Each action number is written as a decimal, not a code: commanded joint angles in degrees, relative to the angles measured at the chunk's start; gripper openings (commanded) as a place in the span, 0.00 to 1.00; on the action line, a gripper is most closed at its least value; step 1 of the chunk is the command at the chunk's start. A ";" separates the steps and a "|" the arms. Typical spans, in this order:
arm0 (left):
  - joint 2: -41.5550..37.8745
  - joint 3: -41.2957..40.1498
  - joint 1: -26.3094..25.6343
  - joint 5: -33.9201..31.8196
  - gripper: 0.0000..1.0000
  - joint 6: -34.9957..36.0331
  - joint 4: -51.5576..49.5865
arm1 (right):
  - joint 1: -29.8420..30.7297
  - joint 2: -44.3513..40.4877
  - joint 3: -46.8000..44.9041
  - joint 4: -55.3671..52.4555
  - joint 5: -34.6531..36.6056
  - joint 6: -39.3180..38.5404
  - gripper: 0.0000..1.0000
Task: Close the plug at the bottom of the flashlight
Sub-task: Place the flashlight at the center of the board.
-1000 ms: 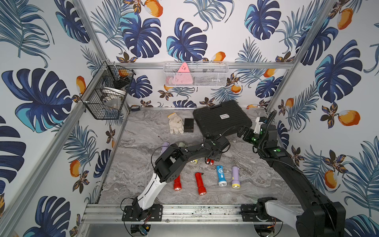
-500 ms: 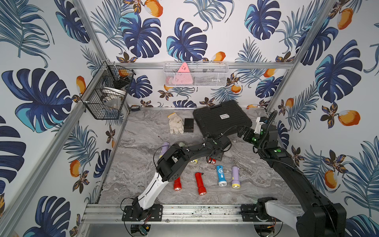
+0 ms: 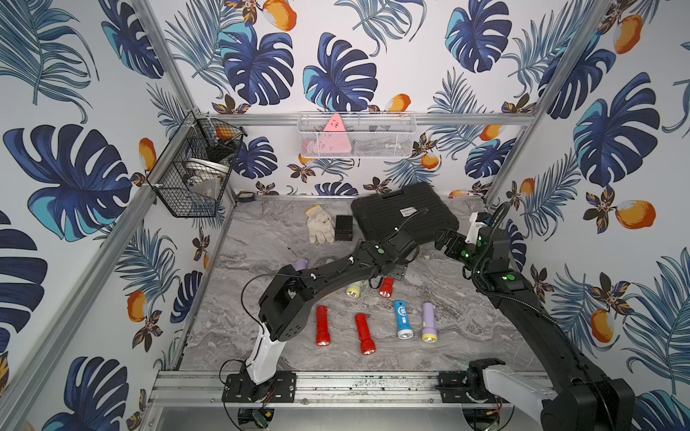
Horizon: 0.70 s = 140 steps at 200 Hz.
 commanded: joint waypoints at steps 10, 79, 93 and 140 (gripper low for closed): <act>-9.84 -9.74 3.19 -1.44 0.73 0.44 -3.17 | -0.08 0.16 0.30 0.68 0.56 -0.71 1.00; -31.15 -30.82 10.31 -0.31 0.73 -2.18 -6.31 | -0.08 3.67 1.78 -0.91 -0.83 -2.47 1.00; -33.18 -34.46 11.66 0.13 0.73 -2.53 -6.62 | -0.08 3.83 1.72 -0.60 -1.21 -2.47 1.00; -35.07 -42.70 14.03 2.54 0.70 -2.17 -3.55 | -0.08 5.13 2.14 -0.83 -1.15 -2.47 1.00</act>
